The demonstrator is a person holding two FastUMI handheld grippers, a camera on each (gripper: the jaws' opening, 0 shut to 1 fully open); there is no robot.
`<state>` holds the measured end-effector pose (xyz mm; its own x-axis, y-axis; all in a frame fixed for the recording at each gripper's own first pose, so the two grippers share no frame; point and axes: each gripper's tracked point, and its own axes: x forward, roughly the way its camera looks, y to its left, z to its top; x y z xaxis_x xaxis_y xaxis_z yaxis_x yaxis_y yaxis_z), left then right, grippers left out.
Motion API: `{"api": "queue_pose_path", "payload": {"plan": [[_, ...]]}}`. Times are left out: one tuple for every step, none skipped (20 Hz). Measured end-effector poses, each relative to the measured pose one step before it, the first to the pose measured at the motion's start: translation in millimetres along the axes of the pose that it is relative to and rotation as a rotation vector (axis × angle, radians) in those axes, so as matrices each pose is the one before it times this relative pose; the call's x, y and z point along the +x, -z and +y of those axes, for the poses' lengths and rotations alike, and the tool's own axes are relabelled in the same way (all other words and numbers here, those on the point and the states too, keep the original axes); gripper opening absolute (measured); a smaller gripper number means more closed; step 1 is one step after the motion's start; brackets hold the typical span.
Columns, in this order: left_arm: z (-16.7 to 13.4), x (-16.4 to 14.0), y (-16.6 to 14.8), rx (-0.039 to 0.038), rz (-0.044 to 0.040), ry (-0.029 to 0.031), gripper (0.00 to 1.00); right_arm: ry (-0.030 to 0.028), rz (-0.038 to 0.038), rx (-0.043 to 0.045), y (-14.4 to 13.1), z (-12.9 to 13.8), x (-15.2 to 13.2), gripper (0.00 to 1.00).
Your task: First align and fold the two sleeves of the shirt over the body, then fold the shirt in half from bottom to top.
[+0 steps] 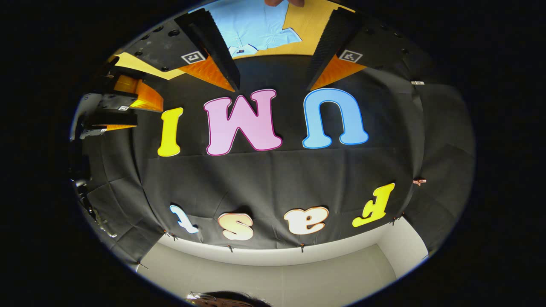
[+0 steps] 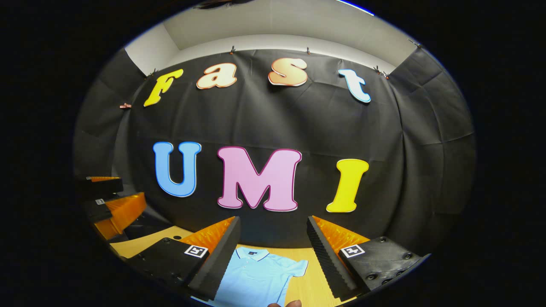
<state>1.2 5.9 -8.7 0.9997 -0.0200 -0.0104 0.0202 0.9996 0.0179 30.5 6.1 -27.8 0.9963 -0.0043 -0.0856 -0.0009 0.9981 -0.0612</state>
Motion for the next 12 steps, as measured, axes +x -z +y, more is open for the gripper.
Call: {"api": "queue_pose_path", "payload": {"plan": [[-0.80, 1.39, 1.17, -0.00194, 0.00525, 0.00202, 0.97, 0.00513, 0.02566, -0.00477, 9.75, -7.56, 12.97, 0.96], [-0.55, 1.09, 3.30, -0.00370, 0.00652, 0.00046, 0.97, 0.00709, 0.03738, 0.00080, 12.25, -8.48, 16.40, 0.96], [-0.60, 1.09, 2.09, -0.00323, 0.00595, -0.00103, 0.97, 0.01002, 0.04158, 0.00889, 13.98, -10.21, 18.53, 0.96], [-0.43, 1.93, 3.39, -0.00133, 0.00784, -0.00447, 0.97, 0.00551, 0.04479, 0.01366, 16.51, -9.83, 20.39, 0.96], [0.62, 2.81, 2.69, 0.00073, 0.00948, -0.00639, 0.97, 0.00552, 0.04606, 0.01350, 15.81, -8.06, 23.40, 0.97], [0.43, 1.95, 5.10, 0.00166, 0.01045, -0.00792, 0.97, -0.00637, 0.04110, 0.01945, 16.34, -7.16, 24.11, 0.97], [1.14, 2.32, 3.11, 0.00306, 0.01084, -0.00832, 0.97, -0.01136, 0.04438, 0.01470, 16.62, -3.98, 23.13, 0.97], [1.04, 2.29, 4.57, 0.00427, 0.01125, -0.00926, 0.97, 0.00252, 0.04818, 0.00724, 18.55, -8.71, 22.87, 0.97], [1.68, 2.82, 3.80, 0.00415, 0.01236, -0.01198, 0.97, 0.00605, 0.04762, 0.00369, 18.56, -8.70, 21.11, 0.97], [2.28, 1.51, 4.88, 0.00191, 0.01314, -0.01317, 0.97, 0.00628, 0.03687, -0.00175, 17.48, -7.27, 21.96, 0.97], [1.60, 3.16, 3.82, -0.00130, 0.01196, -0.01062, 0.97, 0.01158, 0.03801, -0.00957, 17.28, -9.86, 20.57, 0.97], [0.98, 1.68, 3.57, -0.00065, 0.01187, -0.00941, 0.97, 0.01553, 0.03052, -0.00973, 16.08, -8.63, 22.86, 0.96]]}}
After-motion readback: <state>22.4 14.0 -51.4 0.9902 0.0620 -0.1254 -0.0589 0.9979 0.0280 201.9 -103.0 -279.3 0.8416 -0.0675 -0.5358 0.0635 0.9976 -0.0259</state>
